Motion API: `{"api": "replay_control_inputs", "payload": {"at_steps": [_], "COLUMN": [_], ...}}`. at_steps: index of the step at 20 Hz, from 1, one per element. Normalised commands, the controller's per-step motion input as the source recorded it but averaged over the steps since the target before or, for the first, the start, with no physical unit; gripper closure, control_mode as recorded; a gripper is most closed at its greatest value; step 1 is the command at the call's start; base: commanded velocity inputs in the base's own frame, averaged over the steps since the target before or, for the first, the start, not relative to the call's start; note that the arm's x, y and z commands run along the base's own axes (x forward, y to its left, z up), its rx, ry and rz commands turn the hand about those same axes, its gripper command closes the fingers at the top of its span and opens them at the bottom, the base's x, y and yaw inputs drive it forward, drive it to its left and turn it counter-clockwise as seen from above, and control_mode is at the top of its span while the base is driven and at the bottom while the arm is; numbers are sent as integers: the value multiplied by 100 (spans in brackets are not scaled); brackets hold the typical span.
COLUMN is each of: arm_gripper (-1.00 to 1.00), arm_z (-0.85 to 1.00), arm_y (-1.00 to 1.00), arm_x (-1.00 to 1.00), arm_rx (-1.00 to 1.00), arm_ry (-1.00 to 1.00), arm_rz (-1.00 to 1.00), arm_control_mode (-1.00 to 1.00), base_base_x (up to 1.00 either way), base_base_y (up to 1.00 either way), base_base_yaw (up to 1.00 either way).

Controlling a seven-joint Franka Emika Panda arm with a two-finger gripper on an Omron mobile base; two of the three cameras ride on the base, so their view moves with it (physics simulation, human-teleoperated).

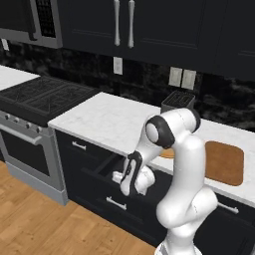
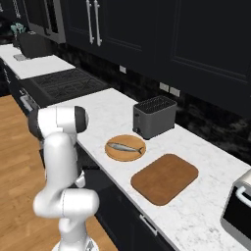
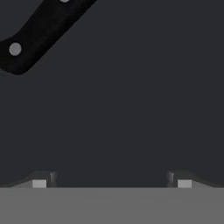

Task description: Pick up the knife from the drawer and place it on the cutting board. Then place the meat from the plate to the cutting board.

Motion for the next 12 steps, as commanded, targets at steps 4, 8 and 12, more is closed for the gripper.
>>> {"api": "replay_control_inputs", "payload": {"at_steps": [4, 8, 12], "arm_gripper": [-100, -100, -100], "arm_z": [-3, 0, 4], "arm_y": [29, 19, 29], "arm_x": [-40, -40, -49], "arm_rx": [7, 12, 7], "arm_ry": [3, 7, 1], "arm_rz": [-5, 0, 0], "arm_control_mode": [-100, -100, -100], "base_base_x": [0, 0, 0], "base_base_y": [0, 0, 0], "base_base_yaw": [0, 0, 0]}}
